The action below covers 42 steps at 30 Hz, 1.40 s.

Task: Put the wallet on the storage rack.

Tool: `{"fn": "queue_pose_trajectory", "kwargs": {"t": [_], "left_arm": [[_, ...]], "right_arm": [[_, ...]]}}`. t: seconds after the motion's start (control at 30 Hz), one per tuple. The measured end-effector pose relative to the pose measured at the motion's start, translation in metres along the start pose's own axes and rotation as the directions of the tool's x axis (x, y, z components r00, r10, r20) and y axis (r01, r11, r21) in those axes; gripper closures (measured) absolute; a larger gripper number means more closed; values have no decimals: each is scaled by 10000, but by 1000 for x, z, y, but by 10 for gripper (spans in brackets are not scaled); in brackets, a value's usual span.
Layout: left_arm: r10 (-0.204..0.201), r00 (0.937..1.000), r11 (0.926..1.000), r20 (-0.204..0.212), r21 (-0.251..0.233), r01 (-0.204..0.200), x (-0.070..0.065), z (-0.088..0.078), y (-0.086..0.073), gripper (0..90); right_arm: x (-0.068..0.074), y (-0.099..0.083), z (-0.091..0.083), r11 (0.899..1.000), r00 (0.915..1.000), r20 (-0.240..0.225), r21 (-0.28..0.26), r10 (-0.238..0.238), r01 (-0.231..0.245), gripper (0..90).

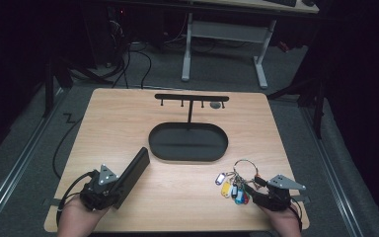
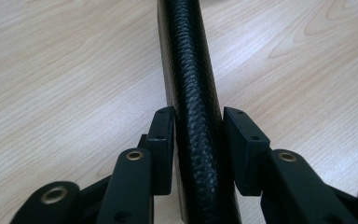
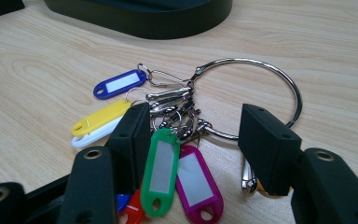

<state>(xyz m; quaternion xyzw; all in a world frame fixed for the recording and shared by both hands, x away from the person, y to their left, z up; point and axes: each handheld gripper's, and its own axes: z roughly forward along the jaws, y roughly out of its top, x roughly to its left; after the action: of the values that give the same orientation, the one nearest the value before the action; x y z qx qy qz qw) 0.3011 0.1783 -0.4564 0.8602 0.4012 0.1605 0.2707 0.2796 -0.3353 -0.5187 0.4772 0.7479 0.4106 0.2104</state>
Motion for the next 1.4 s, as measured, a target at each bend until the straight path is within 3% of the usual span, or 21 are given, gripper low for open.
{"fn": "queue_pose_trajectory", "kwargs": {"t": [0.33, 0.5, 0.83, 1.0, 1.1, 1.27, 1.4], "left_arm": [[213, 9997, 9966, 70, 799, -218, 6, 3, 12, 683], [643, 9972, 9930, 369, 971, -676, 8, 3, 14, 713], [1216, 9923, 9881, 250, 922, -1234, 8, -3, 22, 734], [1872, 9823, 9818, 63, 323, -1873, -2, -12, 35, 735], [2412, 9704, 9705, 103, -8, -2412, -12, -12, 42, 735], [3054, 9520, 9522, 198, -119, -3052, -21, -4, 55, 735], [3313, 9435, 9434, 113, -212, -3310, -23, 2, 65, 735]], "right_arm": [[1, 2, 2, 10000, 10000, -62, -40, 5, -5, 443], [0, 1, 2, 10000, 10000, -9, -14, 55, -55, 443], [-2, -1, -1, 9999, 9999, 70, -67, 79, -78, 444], [-4, -3, -7, 9997, 9996, 176, -131, 210, -207, 444], [-4, -4, -9, 9996, 9995, 207, -177, 222, -219, 444], [-5, -5, -12, 9992, 9990, 250, -135, 368, -365, 448], [-4, -5, -10, 9994, 9990, 259, -77, 352, -350, 448]]}}
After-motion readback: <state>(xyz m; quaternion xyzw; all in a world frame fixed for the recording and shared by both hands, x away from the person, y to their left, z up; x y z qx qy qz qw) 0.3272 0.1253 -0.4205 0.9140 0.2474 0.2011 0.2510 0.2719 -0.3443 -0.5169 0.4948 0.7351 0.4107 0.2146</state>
